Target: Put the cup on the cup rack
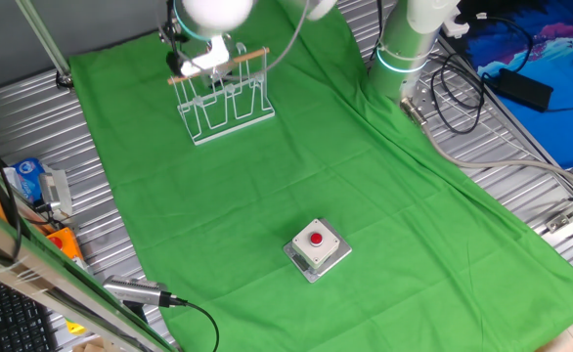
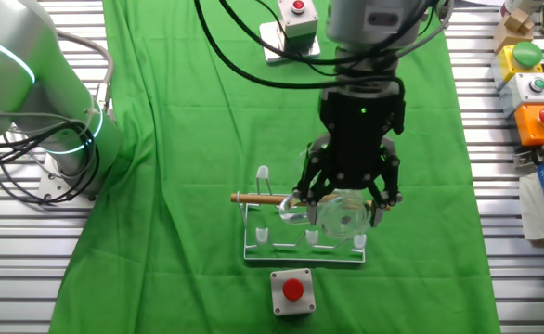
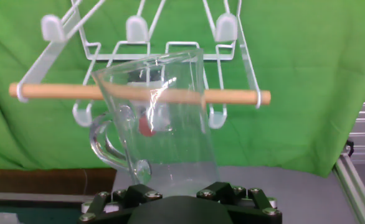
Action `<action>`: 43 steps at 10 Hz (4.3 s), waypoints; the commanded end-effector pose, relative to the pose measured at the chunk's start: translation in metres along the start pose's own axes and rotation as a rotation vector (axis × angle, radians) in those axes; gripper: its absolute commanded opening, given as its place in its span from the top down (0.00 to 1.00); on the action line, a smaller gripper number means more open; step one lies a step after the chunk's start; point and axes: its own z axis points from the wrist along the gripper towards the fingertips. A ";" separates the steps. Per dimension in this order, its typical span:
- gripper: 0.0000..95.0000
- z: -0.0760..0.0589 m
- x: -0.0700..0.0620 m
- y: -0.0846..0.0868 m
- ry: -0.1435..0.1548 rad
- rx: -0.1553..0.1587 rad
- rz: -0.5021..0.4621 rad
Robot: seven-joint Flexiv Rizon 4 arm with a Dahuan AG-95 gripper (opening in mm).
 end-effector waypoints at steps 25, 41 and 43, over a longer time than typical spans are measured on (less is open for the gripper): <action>1.00 0.006 0.001 0.019 0.248 0.073 0.003; 1.00 -0.022 0.013 0.023 0.293 0.059 0.063; 1.00 -0.023 0.012 0.021 0.314 0.050 0.082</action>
